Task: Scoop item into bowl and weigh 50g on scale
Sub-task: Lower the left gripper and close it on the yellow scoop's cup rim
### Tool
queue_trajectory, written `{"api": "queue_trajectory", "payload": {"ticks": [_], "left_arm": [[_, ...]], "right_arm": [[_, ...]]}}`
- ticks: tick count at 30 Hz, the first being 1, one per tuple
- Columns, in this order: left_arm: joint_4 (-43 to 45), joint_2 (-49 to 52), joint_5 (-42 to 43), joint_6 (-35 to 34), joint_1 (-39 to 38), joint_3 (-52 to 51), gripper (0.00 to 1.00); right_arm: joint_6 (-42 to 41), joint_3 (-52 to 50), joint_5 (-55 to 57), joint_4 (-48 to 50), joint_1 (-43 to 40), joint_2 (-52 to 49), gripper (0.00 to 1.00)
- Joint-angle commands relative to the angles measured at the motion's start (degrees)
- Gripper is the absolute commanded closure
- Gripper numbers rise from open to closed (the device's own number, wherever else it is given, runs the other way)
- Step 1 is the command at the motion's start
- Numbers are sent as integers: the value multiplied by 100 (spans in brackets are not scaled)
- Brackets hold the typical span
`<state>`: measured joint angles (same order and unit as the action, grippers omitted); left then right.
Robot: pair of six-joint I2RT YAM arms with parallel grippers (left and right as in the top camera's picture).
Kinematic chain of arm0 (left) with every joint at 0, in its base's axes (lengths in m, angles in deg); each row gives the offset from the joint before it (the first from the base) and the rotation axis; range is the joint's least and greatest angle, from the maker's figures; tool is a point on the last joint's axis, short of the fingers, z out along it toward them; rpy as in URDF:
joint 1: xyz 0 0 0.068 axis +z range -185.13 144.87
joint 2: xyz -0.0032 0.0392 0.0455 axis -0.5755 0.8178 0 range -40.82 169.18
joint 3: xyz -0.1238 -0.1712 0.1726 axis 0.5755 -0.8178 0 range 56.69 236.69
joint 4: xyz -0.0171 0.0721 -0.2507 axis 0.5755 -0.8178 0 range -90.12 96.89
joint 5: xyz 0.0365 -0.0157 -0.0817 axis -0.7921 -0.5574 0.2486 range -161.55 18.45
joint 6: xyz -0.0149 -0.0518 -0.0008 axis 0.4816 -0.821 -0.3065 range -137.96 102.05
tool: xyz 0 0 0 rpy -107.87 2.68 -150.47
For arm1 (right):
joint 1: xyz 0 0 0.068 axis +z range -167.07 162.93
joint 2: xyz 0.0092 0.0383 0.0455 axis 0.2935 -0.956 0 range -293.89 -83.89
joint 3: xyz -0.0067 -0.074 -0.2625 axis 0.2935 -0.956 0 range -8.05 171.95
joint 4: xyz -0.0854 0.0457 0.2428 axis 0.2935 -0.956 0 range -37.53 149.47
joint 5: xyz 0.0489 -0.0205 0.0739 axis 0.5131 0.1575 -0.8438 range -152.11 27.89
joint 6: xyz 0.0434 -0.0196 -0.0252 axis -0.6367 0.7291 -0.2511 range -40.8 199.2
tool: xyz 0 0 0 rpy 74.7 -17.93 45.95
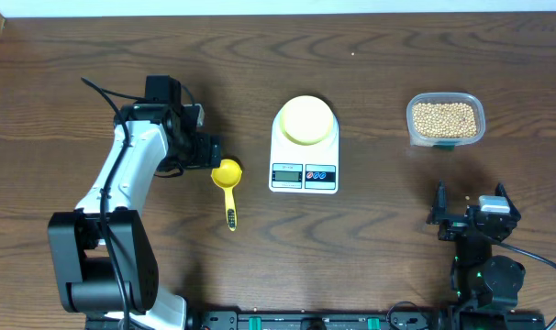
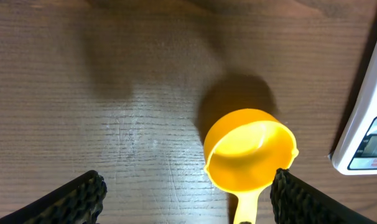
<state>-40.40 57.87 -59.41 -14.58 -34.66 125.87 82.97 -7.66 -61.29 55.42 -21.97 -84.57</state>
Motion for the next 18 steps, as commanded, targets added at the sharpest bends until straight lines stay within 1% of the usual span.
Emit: {"api": "queue_trajectory", "payload": {"ticks": [1, 18], "left_arm": [[-39, 33, 52, 295, -116, 116, 13], [46, 44, 26, 376, -184, -74, 13]], "right_arm": [[-48, -9, -33, -26, 2, 31, 1], [-48, -9, -33, -26, 2, 31, 1]]}}
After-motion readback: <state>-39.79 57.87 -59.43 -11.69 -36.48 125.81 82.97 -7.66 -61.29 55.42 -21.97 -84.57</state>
